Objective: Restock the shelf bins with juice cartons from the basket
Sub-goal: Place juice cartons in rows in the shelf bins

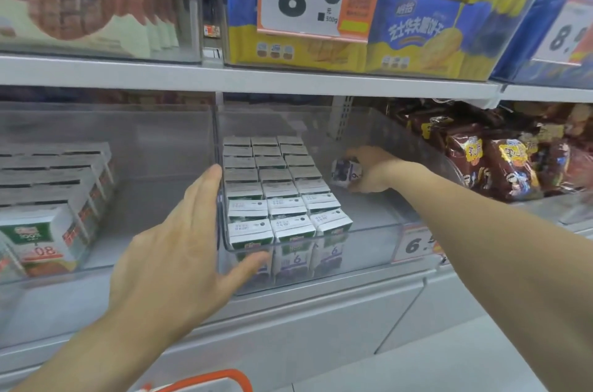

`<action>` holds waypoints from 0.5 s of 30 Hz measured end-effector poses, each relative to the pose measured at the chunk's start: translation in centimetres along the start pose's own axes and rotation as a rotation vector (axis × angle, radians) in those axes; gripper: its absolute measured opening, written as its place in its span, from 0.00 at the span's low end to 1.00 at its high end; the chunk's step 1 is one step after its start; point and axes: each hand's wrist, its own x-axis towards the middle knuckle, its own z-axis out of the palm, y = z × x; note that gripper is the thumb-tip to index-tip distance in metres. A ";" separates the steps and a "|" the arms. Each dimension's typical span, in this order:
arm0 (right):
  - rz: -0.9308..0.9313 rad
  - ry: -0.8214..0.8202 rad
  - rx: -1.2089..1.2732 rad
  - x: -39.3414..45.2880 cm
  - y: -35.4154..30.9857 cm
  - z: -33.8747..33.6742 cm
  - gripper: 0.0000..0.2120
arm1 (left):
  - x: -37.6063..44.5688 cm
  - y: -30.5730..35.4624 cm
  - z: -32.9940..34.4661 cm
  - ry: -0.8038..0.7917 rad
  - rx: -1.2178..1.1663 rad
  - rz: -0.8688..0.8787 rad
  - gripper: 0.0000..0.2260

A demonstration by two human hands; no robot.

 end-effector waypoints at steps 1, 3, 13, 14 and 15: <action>-0.020 0.015 0.068 0.0 -0.2 -0.1 0.31 | 0.0 0.0 0.0 0.000 0.000 0.001 0.48; -0.062 0.053 0.162 0.3 -0.8 -0.3 0.31 | 0.0 -0.1 0.1 0.002 -0.002 0.000 0.48; -0.175 0.371 0.026 4.3 -3.6 0.6 0.23 | -0.1 0.0 0.0 0.023 -0.031 0.020 0.48; -0.152 0.399 0.121 4.8 -3.4 0.8 0.27 | -0.1 -0.1 0.0 0.027 -0.029 0.025 0.48; -0.115 0.426 0.233 5.1 -3.0 1.0 0.30 | -0.1 -0.1 0.1 0.029 -0.028 0.028 0.48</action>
